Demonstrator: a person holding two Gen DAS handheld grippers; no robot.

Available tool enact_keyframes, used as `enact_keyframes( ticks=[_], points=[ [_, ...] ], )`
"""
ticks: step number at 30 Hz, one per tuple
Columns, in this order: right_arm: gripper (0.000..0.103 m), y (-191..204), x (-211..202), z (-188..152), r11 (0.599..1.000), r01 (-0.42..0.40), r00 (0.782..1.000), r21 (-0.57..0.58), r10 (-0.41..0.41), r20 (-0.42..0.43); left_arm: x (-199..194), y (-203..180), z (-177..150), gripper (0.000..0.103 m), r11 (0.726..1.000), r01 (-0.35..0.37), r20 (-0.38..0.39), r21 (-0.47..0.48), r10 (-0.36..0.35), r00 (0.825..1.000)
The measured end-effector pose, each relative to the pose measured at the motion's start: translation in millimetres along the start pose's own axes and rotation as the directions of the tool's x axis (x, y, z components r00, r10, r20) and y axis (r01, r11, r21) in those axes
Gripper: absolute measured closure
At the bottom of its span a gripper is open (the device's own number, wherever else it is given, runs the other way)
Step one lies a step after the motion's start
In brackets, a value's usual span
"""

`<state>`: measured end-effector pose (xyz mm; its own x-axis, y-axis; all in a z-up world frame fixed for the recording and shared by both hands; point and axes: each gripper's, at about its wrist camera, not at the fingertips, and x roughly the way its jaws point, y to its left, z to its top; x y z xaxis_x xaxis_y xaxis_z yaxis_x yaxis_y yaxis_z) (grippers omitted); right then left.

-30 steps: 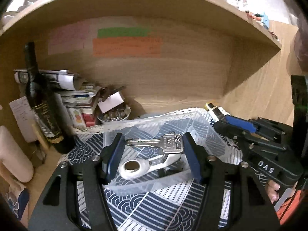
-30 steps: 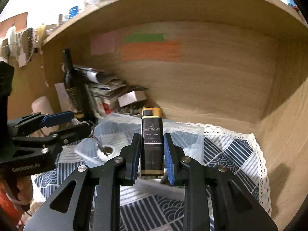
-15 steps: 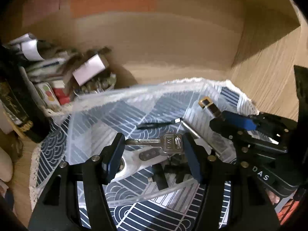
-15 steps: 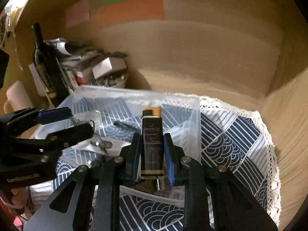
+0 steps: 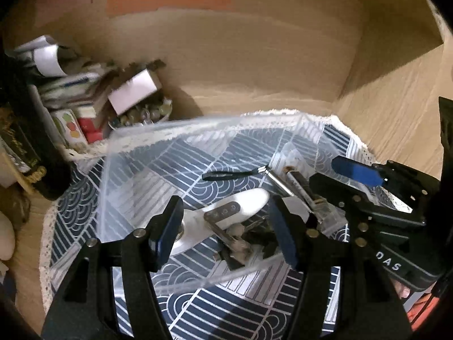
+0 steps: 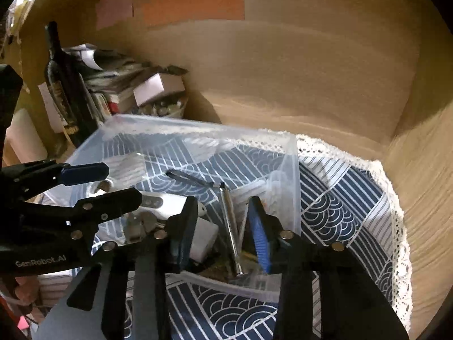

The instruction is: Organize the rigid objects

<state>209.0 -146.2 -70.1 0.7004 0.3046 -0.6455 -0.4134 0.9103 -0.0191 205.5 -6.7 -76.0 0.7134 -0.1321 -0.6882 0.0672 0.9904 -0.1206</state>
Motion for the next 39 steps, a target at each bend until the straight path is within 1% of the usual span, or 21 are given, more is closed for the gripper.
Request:
enact_keyframes(
  ticks=[3,4,5,9,10,11,13,15,16,17,19,21,23,25,30,39],
  points=[
    [0.065,4,-19,3,1.0,-0.01,0.999,-0.002,0.01,0.046,-21,0,1,0.037,1.0,-0.009,0.051,0.008,0.009,0.999],
    [0.063,5,-28,4,1.0,-0.014,0.998,-0.003,0.014,0.067,-28,0,1,0.035,1.0,-0.014,0.069,0.01,0.013,0.997],
    [0.059,6,-34,5,1.0,-0.018,0.996,-0.003,0.018,0.083,-36,1,1,0.034,1.0,-0.018,0.089,0.012,0.017,0.996],
    [0.055,15,-68,7,0.999,-0.032,0.986,-0.008,0.033,0.163,-68,0,-2,0.031,0.999,-0.028,0.162,0.016,0.025,0.986],
    [0.052,18,-77,7,0.999,-0.036,0.982,-0.009,0.037,0.185,-78,-1,-4,0.028,1.0,-0.027,0.184,0.013,0.024,0.983],
    [0.045,20,-87,7,0.999,-0.041,0.976,-0.008,0.042,0.211,-84,0,-5,0.027,1.0,-0.025,0.198,0.012,0.022,0.98],
    [0.039,25,-104,4,0.999,-0.049,0.966,-0.009,0.049,0.254,-101,-1,-9,0.025,1.0,-0.022,0.234,0.011,0.019,0.972],
    [0.038,30,-119,2,0.999,-0.052,0.956,-0.012,0.053,0.288,-116,-3,-13,0.022,1.0,-0.023,0.261,0.015,0.019,0.965],
    [0.036,32,-127,0,0.998,-0.054,0.95,-0.012,0.055,0.308,-125,-3,-15,0.019,1.0,-0.026,0.284,0.016,0.021,0.959],
    [0.031,34,-133,-2,0.998,-0.057,0.945,-0.01,0.057,0.322,-132,-5,-18,0.018,0.999,-0.029,0.299,0.016,0.023,0.954],
    [0.027,38,-145,-7,0.998,-0.061,0.934,-0.009,0.06,0.353,-148,-6,-23,0.014,0.999,-0.033,0.335,0.019,0.024,0.942],
    [0.024,42,-155,-11,0.998,-0.056,0.924,-0.01,0.055,0.378,-159,-8,-28,0.012,0.999,-0.037,0.361,0.023,0.026,0.932],
    [0.019,44,-163,-15,0.998,-0.057,0.917,-0.009,0.056,0.395,-171,-9,-34,0.005,0.999,-0.046,0.39,0.019,0.035,0.92],
    [0.019,46,-166,-17,0.998,-0.055,0.913,-0.007,0.053,0.405,-182,-11,-39,0.005,0.999,-0.047,0.413,0.024,0.033,0.91],
    [0.017,51,-170,-22,0.998,-0.058,0.912,0.001,0.052,0.407,-199,-16,-49,0.002,0.998,-0.058,0.444,0.035,0.036,0.895],
    [0.014,54,-177,-30,0.999,-0.046,0.91,0.013,0.037,0.413,-203,-19,-54,0.001,0.997,-0.055,0.448,0.045,0.029,0.894]
  ],
)
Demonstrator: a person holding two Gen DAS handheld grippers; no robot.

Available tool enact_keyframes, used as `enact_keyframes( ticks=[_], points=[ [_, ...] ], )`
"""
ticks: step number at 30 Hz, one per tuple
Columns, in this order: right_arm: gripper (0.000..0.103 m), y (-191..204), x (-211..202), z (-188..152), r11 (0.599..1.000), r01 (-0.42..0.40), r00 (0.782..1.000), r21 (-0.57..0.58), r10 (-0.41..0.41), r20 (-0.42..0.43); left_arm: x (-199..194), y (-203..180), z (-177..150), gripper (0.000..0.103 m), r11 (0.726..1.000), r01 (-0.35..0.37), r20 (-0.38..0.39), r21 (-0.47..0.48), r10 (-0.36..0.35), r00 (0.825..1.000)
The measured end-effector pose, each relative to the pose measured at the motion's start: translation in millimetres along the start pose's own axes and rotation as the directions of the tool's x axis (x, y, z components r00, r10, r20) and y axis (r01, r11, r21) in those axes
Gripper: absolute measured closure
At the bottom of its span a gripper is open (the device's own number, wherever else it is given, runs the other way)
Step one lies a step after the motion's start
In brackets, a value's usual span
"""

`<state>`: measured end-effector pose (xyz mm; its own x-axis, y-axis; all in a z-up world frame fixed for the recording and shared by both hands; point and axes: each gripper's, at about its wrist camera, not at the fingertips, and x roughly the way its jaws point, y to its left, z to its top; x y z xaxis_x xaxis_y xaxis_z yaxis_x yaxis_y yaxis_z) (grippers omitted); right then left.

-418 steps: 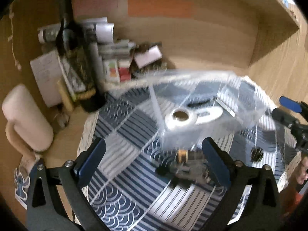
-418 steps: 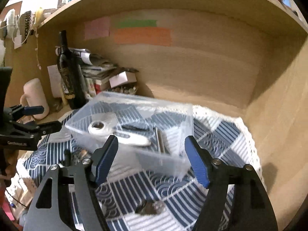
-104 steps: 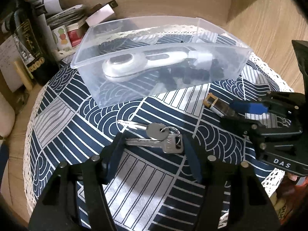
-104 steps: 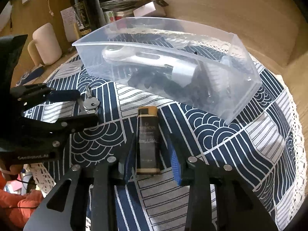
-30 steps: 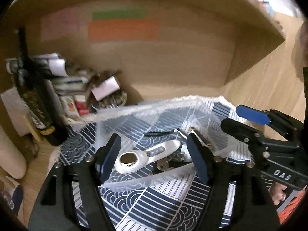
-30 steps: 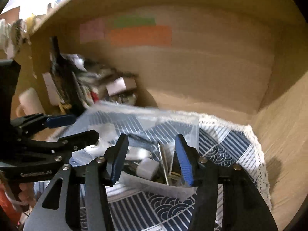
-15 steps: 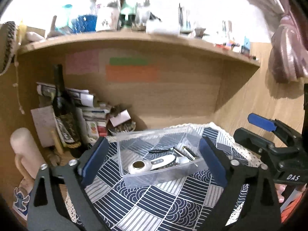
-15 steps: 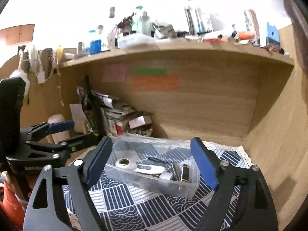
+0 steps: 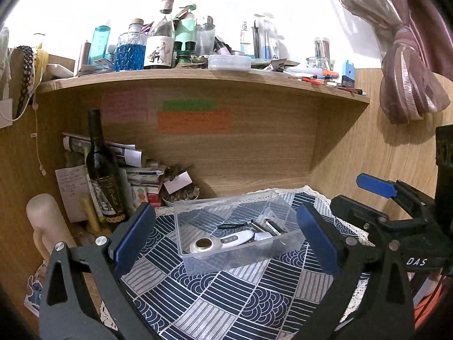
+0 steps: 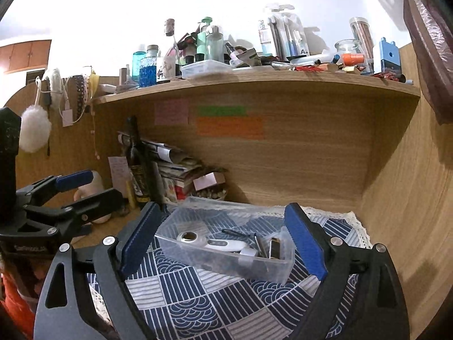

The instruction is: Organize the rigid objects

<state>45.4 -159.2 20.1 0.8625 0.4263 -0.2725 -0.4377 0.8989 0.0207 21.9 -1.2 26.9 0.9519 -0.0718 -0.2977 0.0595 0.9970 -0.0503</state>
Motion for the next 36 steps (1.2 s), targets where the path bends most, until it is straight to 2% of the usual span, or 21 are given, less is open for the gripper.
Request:
enact_keyframes(
  ticks=[8,36],
  points=[
    [0.009,-1,0,-1,1.0,0.006,1.0,0.01,-0.006,0.001,4,0,-2,0.001,1.0,0.007,-0.01,0.0,-0.007,1.0],
    [0.007,0,3,-2,1.0,0.007,1.0,0.029,-0.007,-0.01,10,3,-4,0.0,1.0,0.02,-0.029,-0.006,-0.02,0.999]
  ],
)
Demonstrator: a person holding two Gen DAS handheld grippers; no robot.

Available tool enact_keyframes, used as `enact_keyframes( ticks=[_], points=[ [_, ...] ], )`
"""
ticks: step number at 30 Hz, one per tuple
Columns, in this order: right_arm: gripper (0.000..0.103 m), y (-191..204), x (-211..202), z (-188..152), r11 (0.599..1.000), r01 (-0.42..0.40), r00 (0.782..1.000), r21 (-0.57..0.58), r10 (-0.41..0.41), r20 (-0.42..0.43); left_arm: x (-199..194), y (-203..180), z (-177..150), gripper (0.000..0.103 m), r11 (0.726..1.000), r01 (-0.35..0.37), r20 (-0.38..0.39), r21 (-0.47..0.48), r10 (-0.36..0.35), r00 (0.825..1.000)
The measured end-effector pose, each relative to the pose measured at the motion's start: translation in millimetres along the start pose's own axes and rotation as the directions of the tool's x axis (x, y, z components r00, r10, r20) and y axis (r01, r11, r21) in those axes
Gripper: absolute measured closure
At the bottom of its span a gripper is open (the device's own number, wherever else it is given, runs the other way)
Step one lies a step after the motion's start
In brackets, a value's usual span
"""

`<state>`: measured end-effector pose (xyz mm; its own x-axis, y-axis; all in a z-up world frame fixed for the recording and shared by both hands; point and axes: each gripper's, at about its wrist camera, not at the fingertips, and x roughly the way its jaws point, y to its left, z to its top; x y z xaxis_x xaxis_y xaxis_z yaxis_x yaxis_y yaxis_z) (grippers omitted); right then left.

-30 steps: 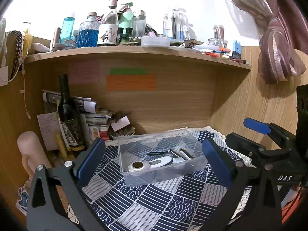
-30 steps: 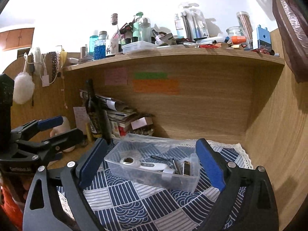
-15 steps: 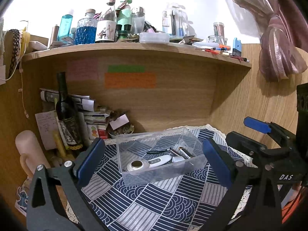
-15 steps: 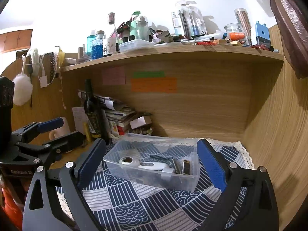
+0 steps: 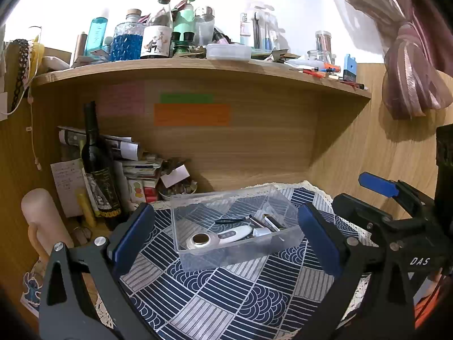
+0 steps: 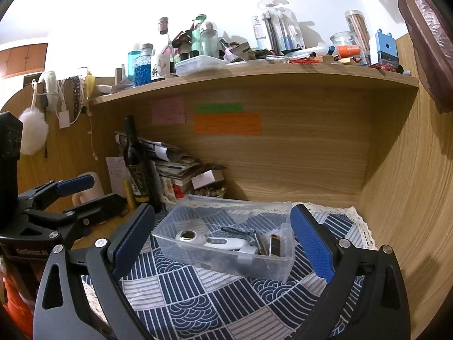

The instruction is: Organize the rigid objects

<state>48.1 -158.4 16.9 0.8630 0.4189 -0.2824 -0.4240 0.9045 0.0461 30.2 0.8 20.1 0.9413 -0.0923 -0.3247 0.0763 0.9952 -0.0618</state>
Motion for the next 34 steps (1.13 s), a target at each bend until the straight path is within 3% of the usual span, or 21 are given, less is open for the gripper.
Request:
enact_keyframes(
  ticks=[34],
  points=[
    [0.006,-4.7,3.3,-2.4,1.0,0.017,1.0,0.025,-0.017,-0.004,6.6,3.1,0.8,0.0,0.998,0.056,-0.02,-0.009,-0.056,0.998]
  ],
)
